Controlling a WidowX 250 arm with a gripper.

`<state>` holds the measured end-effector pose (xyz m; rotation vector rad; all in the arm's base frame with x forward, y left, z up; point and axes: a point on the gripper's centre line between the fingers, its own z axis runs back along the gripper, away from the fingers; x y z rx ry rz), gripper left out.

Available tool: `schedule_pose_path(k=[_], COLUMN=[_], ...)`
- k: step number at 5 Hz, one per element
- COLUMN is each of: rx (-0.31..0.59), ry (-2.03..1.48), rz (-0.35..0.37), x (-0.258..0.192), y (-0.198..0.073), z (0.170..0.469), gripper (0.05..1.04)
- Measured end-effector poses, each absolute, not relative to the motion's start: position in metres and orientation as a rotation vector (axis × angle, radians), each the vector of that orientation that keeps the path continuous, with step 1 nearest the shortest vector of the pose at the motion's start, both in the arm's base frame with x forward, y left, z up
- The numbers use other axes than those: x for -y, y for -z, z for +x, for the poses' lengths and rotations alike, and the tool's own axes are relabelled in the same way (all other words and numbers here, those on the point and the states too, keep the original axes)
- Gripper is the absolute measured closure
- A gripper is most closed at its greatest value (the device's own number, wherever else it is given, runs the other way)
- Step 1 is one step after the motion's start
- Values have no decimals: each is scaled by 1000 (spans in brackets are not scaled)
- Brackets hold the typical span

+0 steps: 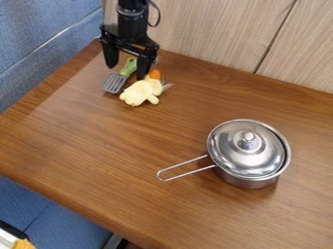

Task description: Move the green spatula to the top right corner of the table

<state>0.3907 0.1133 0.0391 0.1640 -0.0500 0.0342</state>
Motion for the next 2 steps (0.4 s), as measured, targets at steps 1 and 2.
schedule_pose_path(k=[1,2], rx=[26,11], ry=[-40,-53], rz=[160,179], x=[-114,-116], y=[-30,-30], z=[394,391], gripper=[127,404])
